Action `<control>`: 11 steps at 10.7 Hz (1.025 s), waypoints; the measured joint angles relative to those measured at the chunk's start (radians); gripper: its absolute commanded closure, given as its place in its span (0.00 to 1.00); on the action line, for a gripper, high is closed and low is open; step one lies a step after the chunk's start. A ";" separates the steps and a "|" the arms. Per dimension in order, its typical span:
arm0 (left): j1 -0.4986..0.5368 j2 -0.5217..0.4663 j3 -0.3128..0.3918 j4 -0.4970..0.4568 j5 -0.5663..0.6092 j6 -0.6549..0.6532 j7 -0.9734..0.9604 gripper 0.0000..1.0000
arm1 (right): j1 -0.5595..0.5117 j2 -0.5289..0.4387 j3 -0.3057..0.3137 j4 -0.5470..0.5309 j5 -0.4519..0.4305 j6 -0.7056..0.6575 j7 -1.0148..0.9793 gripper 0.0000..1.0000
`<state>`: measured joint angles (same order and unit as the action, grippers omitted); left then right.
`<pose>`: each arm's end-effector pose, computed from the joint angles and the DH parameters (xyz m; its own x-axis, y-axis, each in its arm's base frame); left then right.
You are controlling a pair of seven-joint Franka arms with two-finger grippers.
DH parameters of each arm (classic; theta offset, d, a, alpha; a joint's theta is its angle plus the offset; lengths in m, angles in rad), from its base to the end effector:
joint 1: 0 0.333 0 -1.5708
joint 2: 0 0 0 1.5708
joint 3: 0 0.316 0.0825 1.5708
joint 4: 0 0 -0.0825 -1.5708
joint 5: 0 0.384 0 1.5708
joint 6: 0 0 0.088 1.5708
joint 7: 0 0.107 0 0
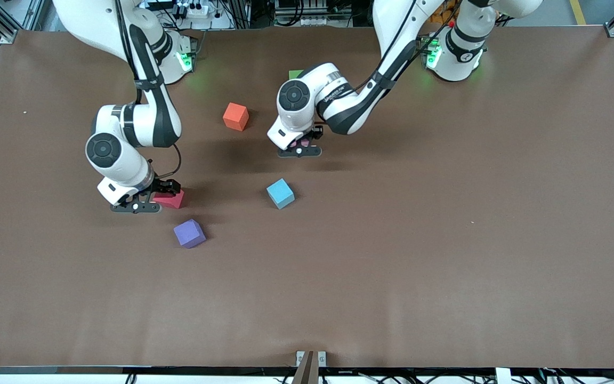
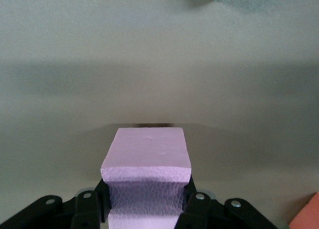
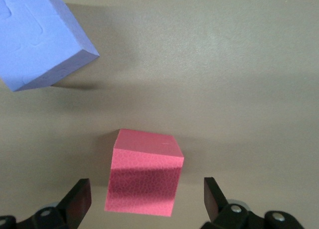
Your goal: Arrange blocks into number 1
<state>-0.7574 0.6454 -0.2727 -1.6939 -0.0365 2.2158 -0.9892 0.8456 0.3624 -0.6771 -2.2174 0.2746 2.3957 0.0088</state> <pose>0.3566 -0.5624 0.2248 0.9760 0.0248 -0.2165 0.0283 -0.9995 0.0134 0.5324 0.0889 0.2392 0.9965 -0.0322 -0.0773 -0.0278 -0.9980 0.0572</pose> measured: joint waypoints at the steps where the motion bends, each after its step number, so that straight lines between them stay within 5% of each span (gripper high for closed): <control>1: -0.009 0.003 0.000 0.001 0.000 0.003 -0.006 1.00 | -0.004 0.010 0.000 0.000 0.061 0.000 -0.043 0.00; 8: -0.038 0.029 0.001 0.003 0.000 0.022 -0.037 1.00 | -0.015 0.094 0.002 0.000 0.166 0.032 -0.094 0.00; 9: -0.038 0.029 0.002 0.003 0.000 0.022 -0.037 1.00 | -0.015 0.104 0.005 0.000 0.189 0.033 -0.097 0.16; 10: -0.038 0.030 0.002 0.003 0.000 0.022 -0.037 0.90 | -0.015 0.111 0.011 0.000 0.200 0.036 -0.097 0.60; 11: -0.038 0.031 0.002 0.003 0.000 0.022 -0.037 0.01 | -0.015 0.117 0.015 0.000 0.205 0.039 -0.097 0.80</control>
<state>-0.7958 0.6766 -0.2710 -1.6905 -0.0366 2.2374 -1.0263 0.8307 0.4791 -0.6617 -2.2177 0.4798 2.4345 -0.0884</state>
